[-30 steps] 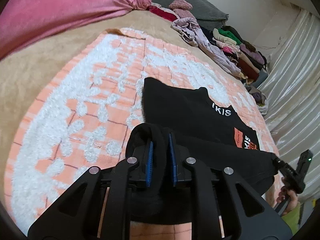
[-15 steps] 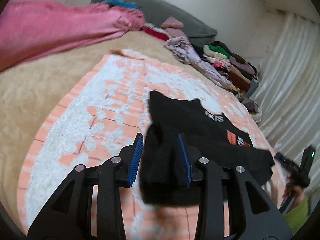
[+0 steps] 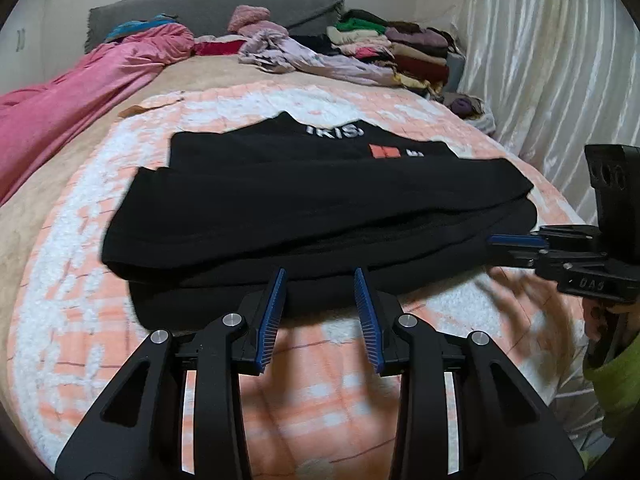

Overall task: Fold small clothes
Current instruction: 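Lift the hem with both tools and fold it toward the collar, then lower the folded hem onto the shirt and open both tools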

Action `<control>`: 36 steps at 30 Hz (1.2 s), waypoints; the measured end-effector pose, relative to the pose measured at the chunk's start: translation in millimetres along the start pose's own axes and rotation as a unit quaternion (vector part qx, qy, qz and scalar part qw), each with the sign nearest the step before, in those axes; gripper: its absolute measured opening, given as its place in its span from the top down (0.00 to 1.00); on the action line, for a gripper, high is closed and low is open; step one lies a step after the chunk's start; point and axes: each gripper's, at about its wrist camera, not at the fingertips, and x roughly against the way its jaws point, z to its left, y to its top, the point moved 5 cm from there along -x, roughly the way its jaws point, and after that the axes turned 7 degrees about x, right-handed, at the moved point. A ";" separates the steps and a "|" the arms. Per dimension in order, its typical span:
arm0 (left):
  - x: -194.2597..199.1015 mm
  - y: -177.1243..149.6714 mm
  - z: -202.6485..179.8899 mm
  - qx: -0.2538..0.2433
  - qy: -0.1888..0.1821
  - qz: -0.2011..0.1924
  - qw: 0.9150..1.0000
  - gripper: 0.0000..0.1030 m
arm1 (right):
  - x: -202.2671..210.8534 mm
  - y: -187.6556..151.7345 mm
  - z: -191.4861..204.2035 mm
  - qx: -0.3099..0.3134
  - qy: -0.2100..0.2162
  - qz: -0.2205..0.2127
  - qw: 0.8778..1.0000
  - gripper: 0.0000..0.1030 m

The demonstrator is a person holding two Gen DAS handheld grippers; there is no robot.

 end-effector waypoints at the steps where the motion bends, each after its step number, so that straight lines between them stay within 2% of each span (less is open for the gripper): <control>1: -3.7 -1.6 -2.7 -0.009 0.004 0.006 1.000 0.74 | -3.0 -0.6 1.6 0.002 -0.001 0.003 1.000 0.84; 8: -20.4 -5.3 -12.5 -0.026 0.012 0.026 0.999 0.74 | -20.5 3.6 -1.0 0.000 -0.021 0.014 1.000 0.84; 11: -20.8 -4.1 -14.3 -0.023 0.009 0.023 0.999 0.74 | -24.9 12.6 -0.2 0.007 -0.025 0.003 1.000 0.83; 15: -14.2 -4.4 -26.8 -0.038 -0.017 0.012 0.999 0.74 | -31.2 25.2 -5.8 0.010 -0.032 -0.010 0.999 0.83; 20: -29.5 -5.2 -35.2 -0.051 -0.003 0.037 0.998 0.73 | -25.8 30.2 -10.3 -0.005 -0.025 -0.025 0.999 0.83; 26: -34.7 18.2 -34.0 -0.046 0.002 0.018 0.999 0.73 | -14.5 19.2 -7.4 -0.013 -0.013 -0.031 0.999 0.82; 30: -43.7 38.6 -26.5 -0.029 0.008 0.013 0.999 0.72 | -14.0 12.9 0.1 -0.010 0.003 -0.024 1.000 0.75; 34: -48.2 59.6 -16.1 -0.003 0.013 -0.002 1.000 0.72 | -23.6 11.9 6.3 0.009 -0.001 -0.006 1.000 0.74; 36: -39.9 67.7 -10.8 0.021 -0.002 -0.016 1.000 0.72 | -30.5 13.1 3.9 0.009 -0.007 0.000 1.000 0.74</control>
